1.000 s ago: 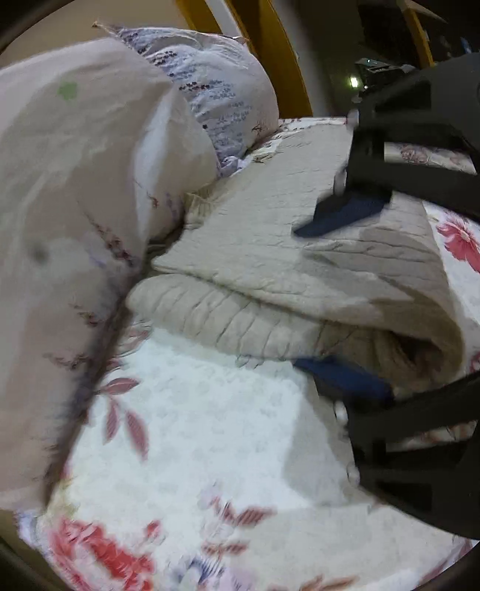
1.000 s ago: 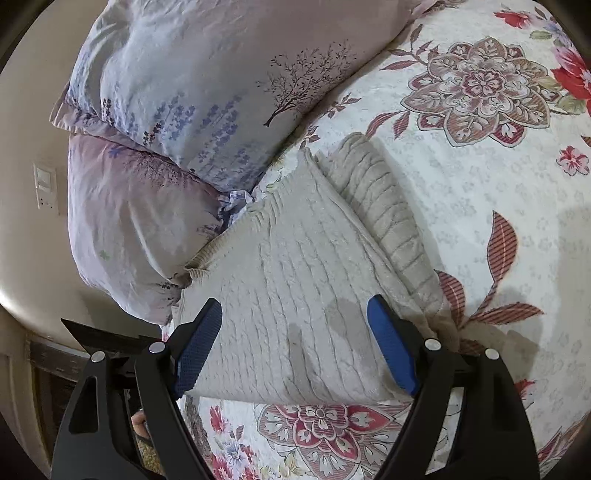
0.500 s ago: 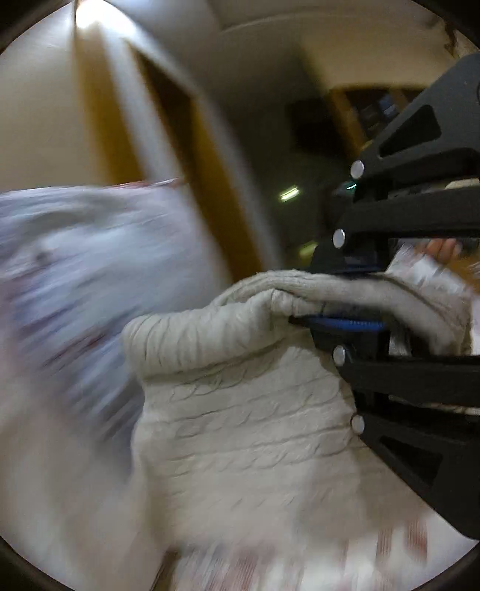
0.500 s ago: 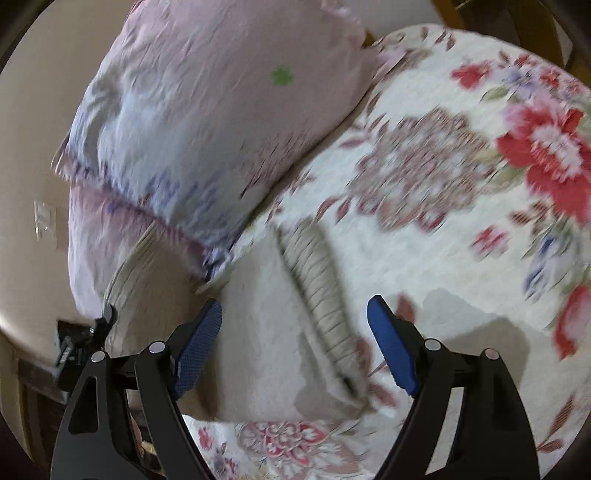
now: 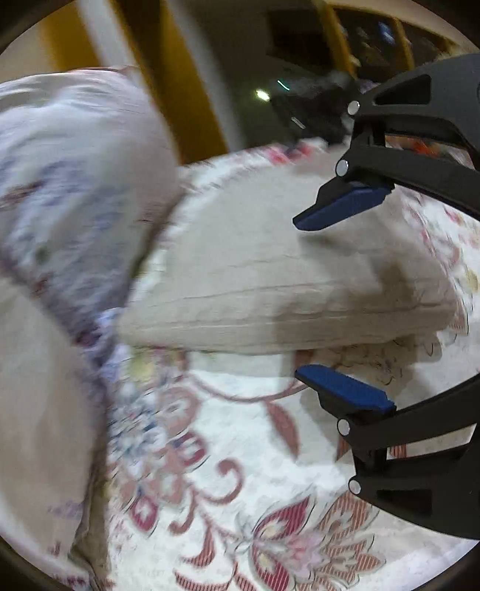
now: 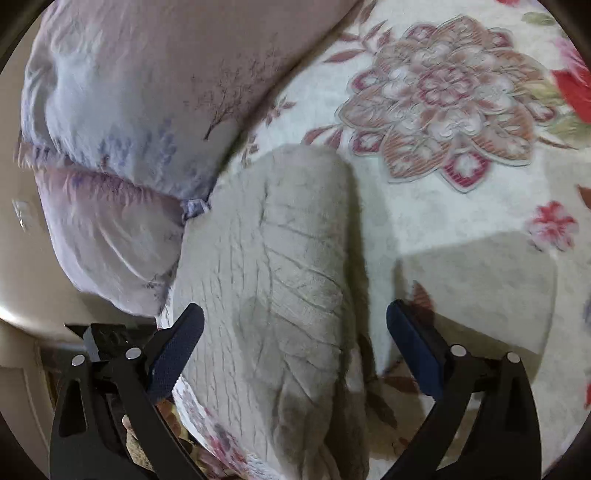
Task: Fold small clothes
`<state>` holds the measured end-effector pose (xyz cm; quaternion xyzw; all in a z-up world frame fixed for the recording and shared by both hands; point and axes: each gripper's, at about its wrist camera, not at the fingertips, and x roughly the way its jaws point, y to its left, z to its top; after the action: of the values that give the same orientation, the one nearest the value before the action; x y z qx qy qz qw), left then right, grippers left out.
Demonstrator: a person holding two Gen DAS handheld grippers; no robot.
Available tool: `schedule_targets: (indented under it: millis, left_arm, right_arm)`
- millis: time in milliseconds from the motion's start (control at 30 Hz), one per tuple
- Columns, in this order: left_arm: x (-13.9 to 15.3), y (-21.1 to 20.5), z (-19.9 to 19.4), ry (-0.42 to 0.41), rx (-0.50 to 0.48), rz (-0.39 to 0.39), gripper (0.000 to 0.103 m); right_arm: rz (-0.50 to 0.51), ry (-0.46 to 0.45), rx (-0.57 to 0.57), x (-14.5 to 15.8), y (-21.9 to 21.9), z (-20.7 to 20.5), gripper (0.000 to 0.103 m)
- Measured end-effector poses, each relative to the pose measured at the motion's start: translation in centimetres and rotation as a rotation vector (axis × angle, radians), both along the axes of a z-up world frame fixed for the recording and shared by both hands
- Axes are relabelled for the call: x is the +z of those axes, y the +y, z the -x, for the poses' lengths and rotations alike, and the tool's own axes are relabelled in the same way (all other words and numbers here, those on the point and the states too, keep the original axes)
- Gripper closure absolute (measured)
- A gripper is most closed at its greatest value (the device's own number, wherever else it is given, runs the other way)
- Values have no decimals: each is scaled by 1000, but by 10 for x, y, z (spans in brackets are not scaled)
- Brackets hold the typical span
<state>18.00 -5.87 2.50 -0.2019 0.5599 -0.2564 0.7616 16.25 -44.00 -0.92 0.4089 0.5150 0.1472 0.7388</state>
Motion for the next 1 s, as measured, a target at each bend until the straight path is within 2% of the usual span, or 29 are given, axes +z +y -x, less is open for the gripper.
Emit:
schedule_targets:
  millis: [33,67,100,133,200,233,267,333,367,433,467,500,567,600,633,667,700,733,767,800,867,933,1000]
  left_arm:
    - [-7,-8,2,2,-14,-18,25]
    - [-9,-14,-1,5,-13,-19,23]
    - [-13,-17,-1,4,-13,-12,22]
    - [-12,-20,-1,-20,-10,-6,25]
    - [-13,-25,2,-45,-17,-22,44]
    - [-12,-24,2,-46,-17,-9,51]
    - [-8,-14,4,-40,-8,38,62]
    - [4,6,8,-37,-4,111,65]
    - [15,22,17,-78,-13,111,64]
    - [29,44,28,-146,-23,58,62]
    - [30,56,27,-164,-15,-9,54]
    - [27,65,25,-173,27,-123,48]
    - [26,75,24,-179,117,-288,45]
    - [30,83,28,-188,134,-288,38]
    - [35,92,37,-206,152,-281,35]
    - [41,100,50,-236,164,-298,27]
    - [46,104,61,-260,169,-322,20]
    - [49,107,72,-280,171,-336,19]
    - [51,103,88,-296,173,-352,8]
    - [51,101,104,-306,178,-377,2]
    - [43,77,121,-314,174,-418,2]
    - [27,64,138,-276,153,-454,2]
    - [9,60,148,-227,135,-463,2]
  right_arm:
    - [13,-12,11,0,3,-2,21]
    - [10,-12,32,-3,7,-6,50]
    - [29,4,40,-8,10,-10,61]
    - [37,1,40,-10,12,-13,64]
    - [79,-52,53,-1,22,-17,72]
    - [105,-72,60,5,28,-19,73]
    - [101,-108,71,16,34,-19,74]
    - [67,-171,96,34,43,-17,76]
    - [51,-205,120,43,50,-13,76]
    - [61,-230,167,47,67,-11,76]
    - [136,-205,191,42,82,-16,72]
    - [223,-181,185,38,91,-20,71]
    - [521,-151,123,39,105,-22,70]
    - [570,-182,101,47,106,-15,69]
    - [573,-212,81,55,106,-8,69]
    - [537,-257,67,65,104,6,64]
    - [447,-305,79,75,101,24,45]
    - [391,-331,95,79,97,37,35]
    - [344,-364,123,85,101,56,23]
    - [337,-386,156,89,108,72,21]
    - [422,-401,204,86,125,103,19]
    - [521,-375,186,75,131,123,15]
    - [582,-301,165,52,131,137,15]
